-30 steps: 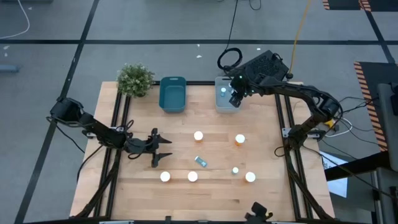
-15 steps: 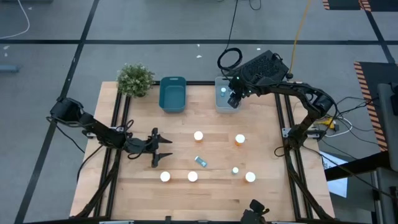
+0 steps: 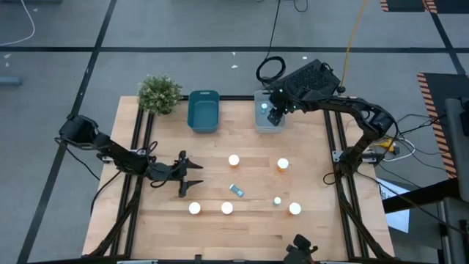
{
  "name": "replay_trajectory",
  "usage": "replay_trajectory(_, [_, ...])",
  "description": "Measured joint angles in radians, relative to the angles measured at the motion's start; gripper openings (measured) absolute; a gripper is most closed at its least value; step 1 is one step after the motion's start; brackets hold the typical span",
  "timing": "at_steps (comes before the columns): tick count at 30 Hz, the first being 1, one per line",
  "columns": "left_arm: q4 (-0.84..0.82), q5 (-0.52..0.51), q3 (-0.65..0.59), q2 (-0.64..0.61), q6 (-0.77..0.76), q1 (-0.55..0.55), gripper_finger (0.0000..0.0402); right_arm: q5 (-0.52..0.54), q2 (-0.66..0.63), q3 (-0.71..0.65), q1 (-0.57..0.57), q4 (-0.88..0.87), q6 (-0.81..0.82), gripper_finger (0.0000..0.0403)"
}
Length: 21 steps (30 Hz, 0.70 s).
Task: Pick and place medicine bottles into bin by pill shape (circle, oval)
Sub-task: Put the blue pill bottle into the gray bin
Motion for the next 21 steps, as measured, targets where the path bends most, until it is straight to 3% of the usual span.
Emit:
replay_trajectory(11, [-0.002, 0.0, 0.0, 0.0, 0.004, 0.0, 0.0268, 0.003, -0.132, 0.0, 0.04, -0.016, 0.014, 0.0186])
replay_trajectory(21, [-0.003, 0.0, 0.0, 0.0, 0.003, 0.0, 0.0268, 0.004, -0.325, 0.0, 0.197, -0.132, 0.095, 0.0185])
